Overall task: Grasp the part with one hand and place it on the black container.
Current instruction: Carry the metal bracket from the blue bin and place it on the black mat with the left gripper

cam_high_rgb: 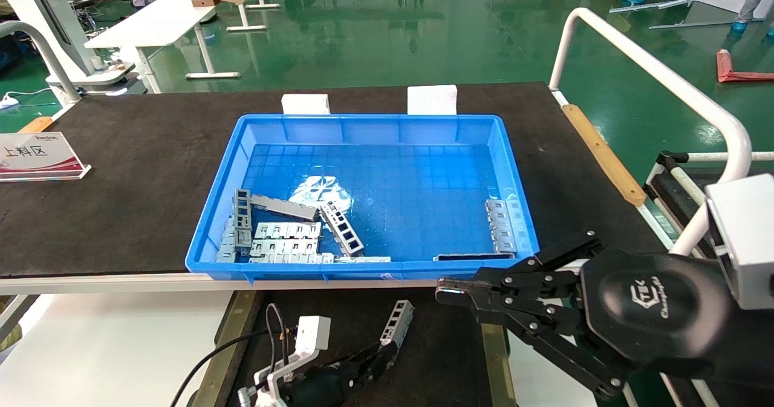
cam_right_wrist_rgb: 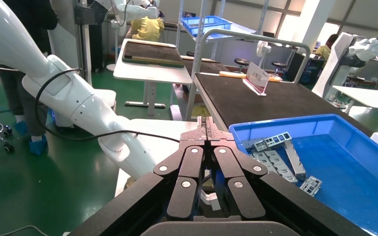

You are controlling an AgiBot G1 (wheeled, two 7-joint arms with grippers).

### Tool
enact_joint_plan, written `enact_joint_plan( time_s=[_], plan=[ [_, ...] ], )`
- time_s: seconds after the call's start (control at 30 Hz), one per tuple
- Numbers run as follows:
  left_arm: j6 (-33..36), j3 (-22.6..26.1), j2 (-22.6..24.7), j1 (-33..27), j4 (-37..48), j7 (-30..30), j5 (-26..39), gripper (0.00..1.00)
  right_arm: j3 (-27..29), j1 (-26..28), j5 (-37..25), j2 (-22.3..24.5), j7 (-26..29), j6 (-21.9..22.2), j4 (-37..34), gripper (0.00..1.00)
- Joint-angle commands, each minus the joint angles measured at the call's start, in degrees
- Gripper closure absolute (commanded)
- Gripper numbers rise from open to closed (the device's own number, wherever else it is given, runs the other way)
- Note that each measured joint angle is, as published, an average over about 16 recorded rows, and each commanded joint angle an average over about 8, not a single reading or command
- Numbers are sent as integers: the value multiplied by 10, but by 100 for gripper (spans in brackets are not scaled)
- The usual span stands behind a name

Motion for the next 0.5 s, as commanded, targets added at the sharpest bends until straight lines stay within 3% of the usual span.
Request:
enact_joint_plan(
  time_s=[0.03,0.5],
  plan=[
    [-19,-3,10,2,3,-3,-3,100,0,0,0,0,0,0,0,100],
    [-105,-17,58,16,14,-30,-30,100,0,0,0,0,0,0,0,100]
  ],
)
